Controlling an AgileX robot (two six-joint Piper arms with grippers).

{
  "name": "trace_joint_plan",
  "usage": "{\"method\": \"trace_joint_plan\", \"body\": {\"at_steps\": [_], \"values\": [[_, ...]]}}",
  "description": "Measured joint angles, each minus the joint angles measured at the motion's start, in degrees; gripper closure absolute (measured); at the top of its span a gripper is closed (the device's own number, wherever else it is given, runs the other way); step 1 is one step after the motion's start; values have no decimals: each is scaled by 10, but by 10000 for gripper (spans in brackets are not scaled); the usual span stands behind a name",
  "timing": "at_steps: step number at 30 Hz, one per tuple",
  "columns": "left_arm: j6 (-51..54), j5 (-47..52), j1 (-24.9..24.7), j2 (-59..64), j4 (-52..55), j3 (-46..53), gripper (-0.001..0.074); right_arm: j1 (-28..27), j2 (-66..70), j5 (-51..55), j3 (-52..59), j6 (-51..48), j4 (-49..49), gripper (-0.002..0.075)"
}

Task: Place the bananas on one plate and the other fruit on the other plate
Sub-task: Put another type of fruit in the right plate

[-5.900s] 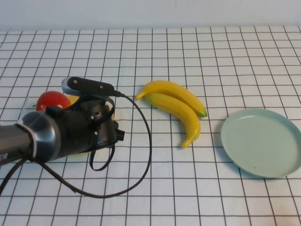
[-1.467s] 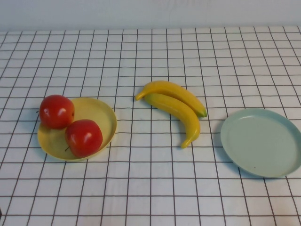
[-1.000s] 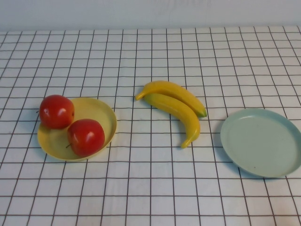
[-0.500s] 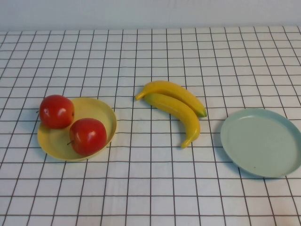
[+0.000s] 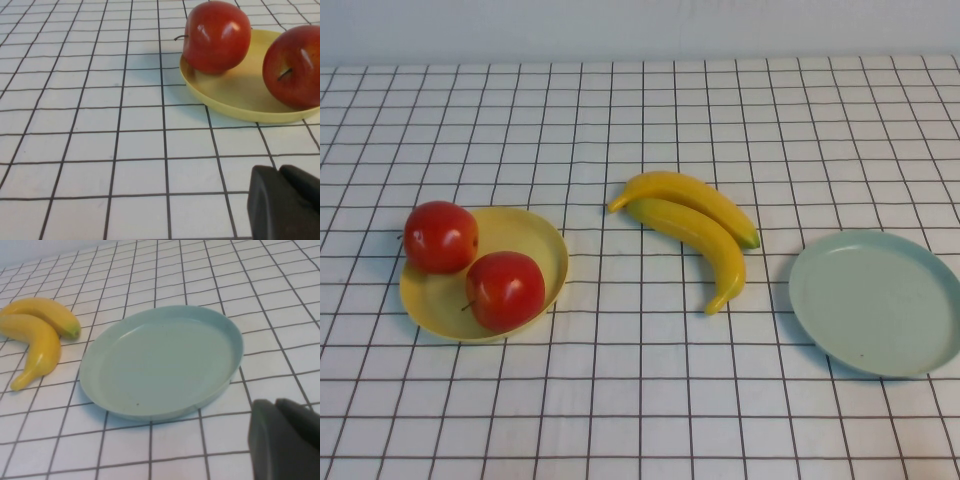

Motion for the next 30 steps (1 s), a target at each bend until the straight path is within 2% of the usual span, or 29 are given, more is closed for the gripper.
{"method": "trace_joint_plan", "body": {"at_steps": [6,12,16,20,25,30], "values": [[0,0,0,0,0,0,738,0,0,17,-29,3,140,743],[0,0,0,0,0,0,738,0,7,125,-198,70,84,743],[0,0,0,0,0,0,738,0,73,157,-285,44,18,743],[0,0,0,0,0,0,738,0,168,167,-328,11,-4,743],[0,0,0,0,0,0,738,0,275,165,-355,0,68,743],[0,0,0,0,0,0,738,18,371,149,-373,-84,124,743]]}}
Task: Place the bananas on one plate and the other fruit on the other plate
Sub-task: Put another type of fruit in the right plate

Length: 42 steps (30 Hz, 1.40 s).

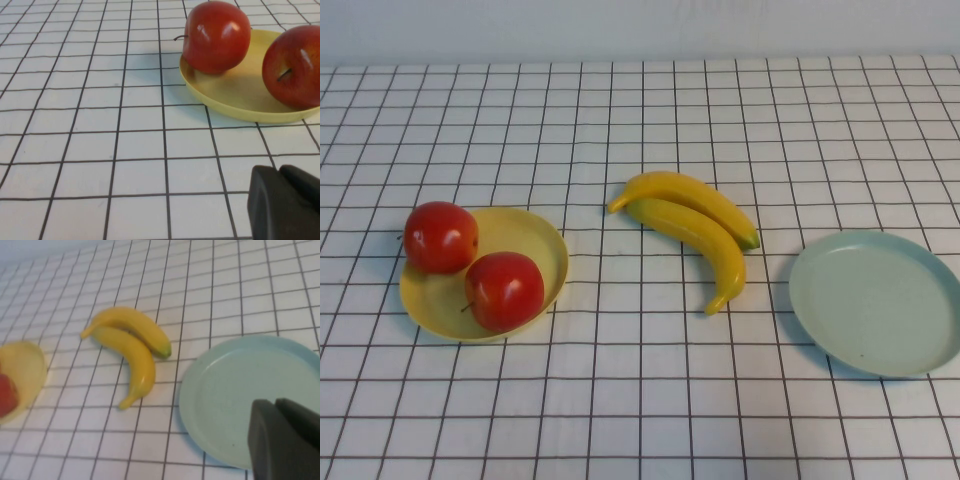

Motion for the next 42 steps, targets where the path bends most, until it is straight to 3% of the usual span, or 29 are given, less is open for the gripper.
{"method": "trace_joint_plan", "body": {"at_steps": [6,15,18,22,24,26,33,42], "values": [[0,0,0,0,0,0,738,73,135,61,-70,-72,-54,743],[1,0,0,0,-1,0,738,177,388,150,-307,-80,-177,726],[1,0,0,0,-1,0,738,206,483,174,-376,-81,-190,632],[2,0,0,0,-1,0,738,244,609,222,-473,-82,-232,350],[2,0,0,0,-1,0,738,261,660,257,-523,-82,-259,251],[2,0,0,0,-1,0,738,274,714,290,-588,-82,-278,203],[2,0,0,0,-1,0,738,297,835,326,-737,-85,-280,200],[2,0,0,0,-1,0,738,300,901,307,-785,-96,-284,202]]}}
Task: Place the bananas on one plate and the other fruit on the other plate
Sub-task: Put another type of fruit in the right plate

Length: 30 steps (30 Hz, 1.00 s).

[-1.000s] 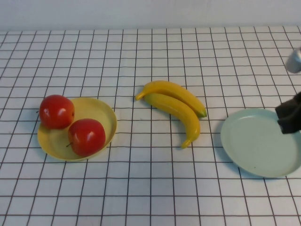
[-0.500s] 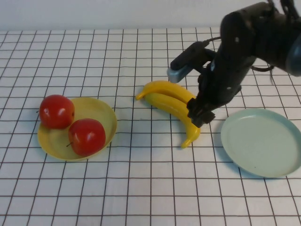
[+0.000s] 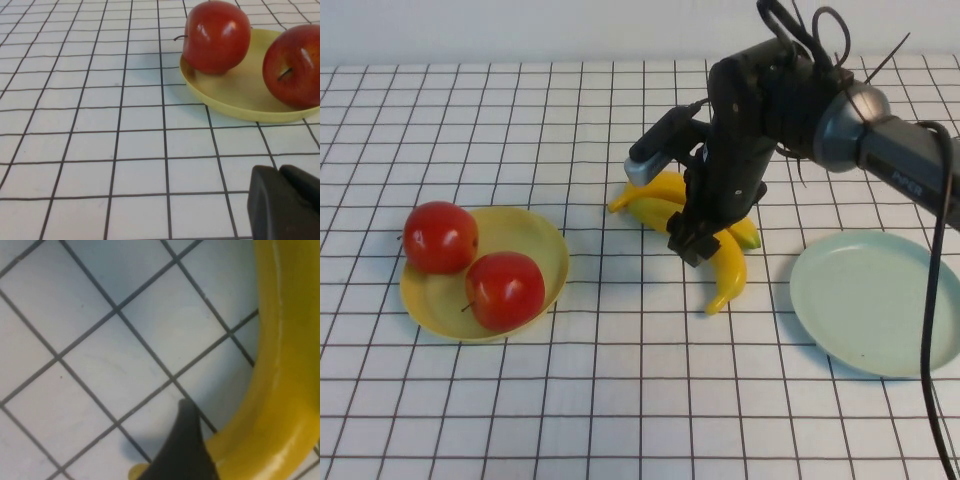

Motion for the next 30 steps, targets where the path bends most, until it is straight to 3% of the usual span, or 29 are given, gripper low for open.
{"method": "trace_joint_plan", "body": {"at_steps": [11,14,19,30], "values": [[0,0,0,0,0,0,738,-5,33,-38,-7,0,-14,215],[0,0,0,0,0,0,738,-7,38,-42,-7,0,-16,250],[0,0,0,0,0,0,738,-7,47,-42,-7,0,-11,378],[0,0,0,0,0,0,738,-7,-25,17,-2,64,-2,376]]}}
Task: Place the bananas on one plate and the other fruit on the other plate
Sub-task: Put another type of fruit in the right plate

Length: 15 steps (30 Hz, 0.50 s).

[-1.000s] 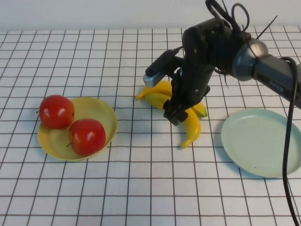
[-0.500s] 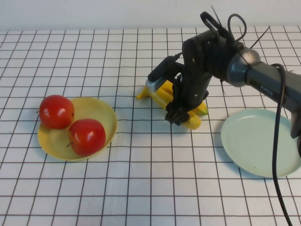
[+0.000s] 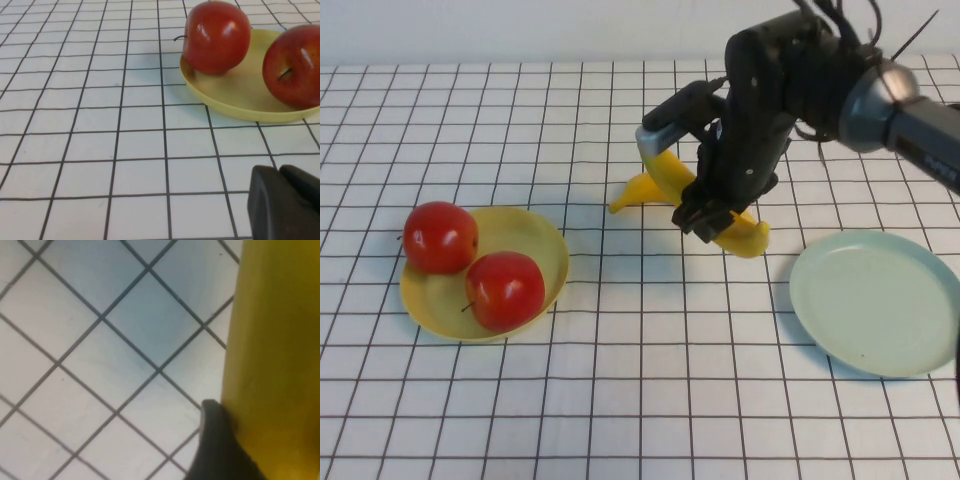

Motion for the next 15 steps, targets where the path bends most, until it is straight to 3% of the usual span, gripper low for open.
{"method": "trace_joint_plan", "body": {"at_steps": [7,15], "values": [[0,0,0,0,0,0,738,-13,-97,8,112,52,-1,376],[1,0,0,0,0,0,738,-87,-270,-105,364,132,10,376]]}}
